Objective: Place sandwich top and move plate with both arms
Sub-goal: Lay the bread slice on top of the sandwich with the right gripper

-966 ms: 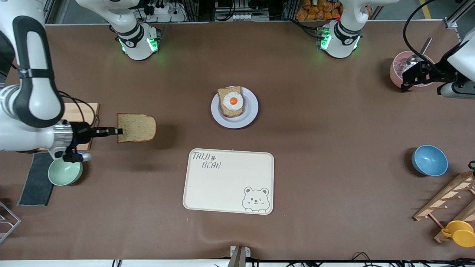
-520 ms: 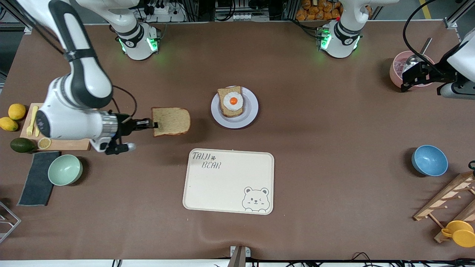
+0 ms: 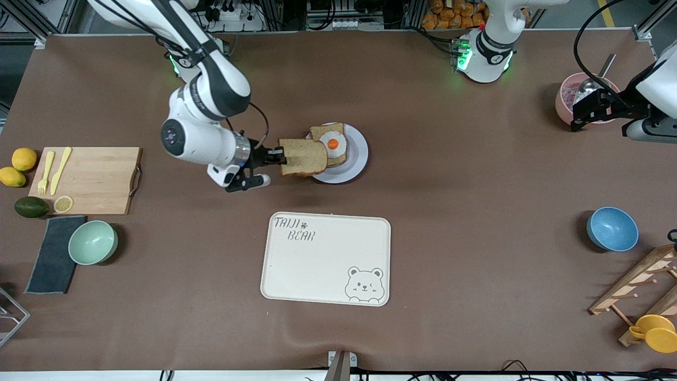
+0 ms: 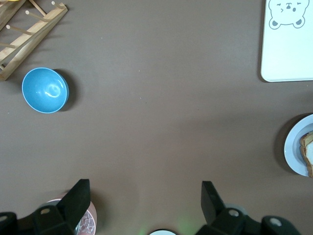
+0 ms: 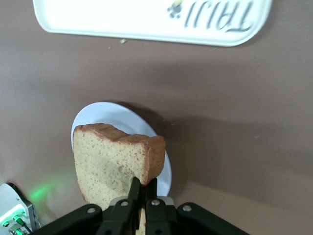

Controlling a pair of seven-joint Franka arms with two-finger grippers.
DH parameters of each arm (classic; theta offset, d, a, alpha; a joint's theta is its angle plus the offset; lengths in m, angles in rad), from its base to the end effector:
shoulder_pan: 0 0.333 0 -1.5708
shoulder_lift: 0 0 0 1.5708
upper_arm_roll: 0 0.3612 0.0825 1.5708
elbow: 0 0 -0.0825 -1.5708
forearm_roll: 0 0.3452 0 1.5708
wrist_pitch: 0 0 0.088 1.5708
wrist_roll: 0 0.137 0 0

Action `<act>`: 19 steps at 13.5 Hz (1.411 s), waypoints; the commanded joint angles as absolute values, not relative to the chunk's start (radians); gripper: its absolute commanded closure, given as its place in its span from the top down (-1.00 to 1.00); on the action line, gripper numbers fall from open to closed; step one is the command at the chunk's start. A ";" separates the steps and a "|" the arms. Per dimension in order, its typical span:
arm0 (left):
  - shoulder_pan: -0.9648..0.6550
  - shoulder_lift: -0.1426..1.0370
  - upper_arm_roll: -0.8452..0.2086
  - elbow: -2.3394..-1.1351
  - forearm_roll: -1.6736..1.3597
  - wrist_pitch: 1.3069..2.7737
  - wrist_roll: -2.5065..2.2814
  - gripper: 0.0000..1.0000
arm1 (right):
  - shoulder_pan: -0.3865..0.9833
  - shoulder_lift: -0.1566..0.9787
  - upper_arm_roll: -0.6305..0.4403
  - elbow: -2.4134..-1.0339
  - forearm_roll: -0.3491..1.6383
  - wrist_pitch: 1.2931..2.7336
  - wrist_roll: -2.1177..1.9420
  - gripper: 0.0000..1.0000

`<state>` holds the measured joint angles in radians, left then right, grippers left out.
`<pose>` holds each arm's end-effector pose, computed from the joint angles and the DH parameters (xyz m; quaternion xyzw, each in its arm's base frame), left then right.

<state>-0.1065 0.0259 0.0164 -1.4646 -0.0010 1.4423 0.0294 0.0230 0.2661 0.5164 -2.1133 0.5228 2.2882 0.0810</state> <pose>0.5085 -0.0462 0.6608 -0.9979 0.0597 0.0241 0.0005 0.4675 0.2944 0.3481 -0.9661 -0.0400 0.1126 0.2290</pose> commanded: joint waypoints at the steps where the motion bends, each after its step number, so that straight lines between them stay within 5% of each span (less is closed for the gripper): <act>1: -0.106 0.028 0.020 -1.457 -0.020 1.434 0.038 1.00 | 0.014 0.244 0.587 -2.212 0.518 2.415 0.123 -1.00; 10: -0.107 0.031 0.018 -1.462 -0.021 1.434 0.037 1.00 | 0.132 0.386 0.646 -2.262 0.525 2.707 0.331 -1.00; 16: -0.107 0.052 0.018 -1.483 -0.051 1.433 0.032 1.00 | 0.111 0.396 0.646 -2.275 0.525 2.706 0.331 -0.93; 17: -0.107 0.060 0.018 -1.485 -0.054 1.433 0.031 1.00 | 0.097 0.393 0.646 -2.273 0.526 2.689 0.333 -0.31; 18: -0.106 0.067 0.018 -1.485 -0.080 1.433 0.012 1.00 | 0.086 0.384 0.644 -2.269 0.526 2.657 0.351 0.71; 19: -0.106 0.083 0.018 -1.483 -0.127 1.434 -0.015 1.00 | 0.077 0.376 0.646 -2.263 0.526 2.622 0.415 1.00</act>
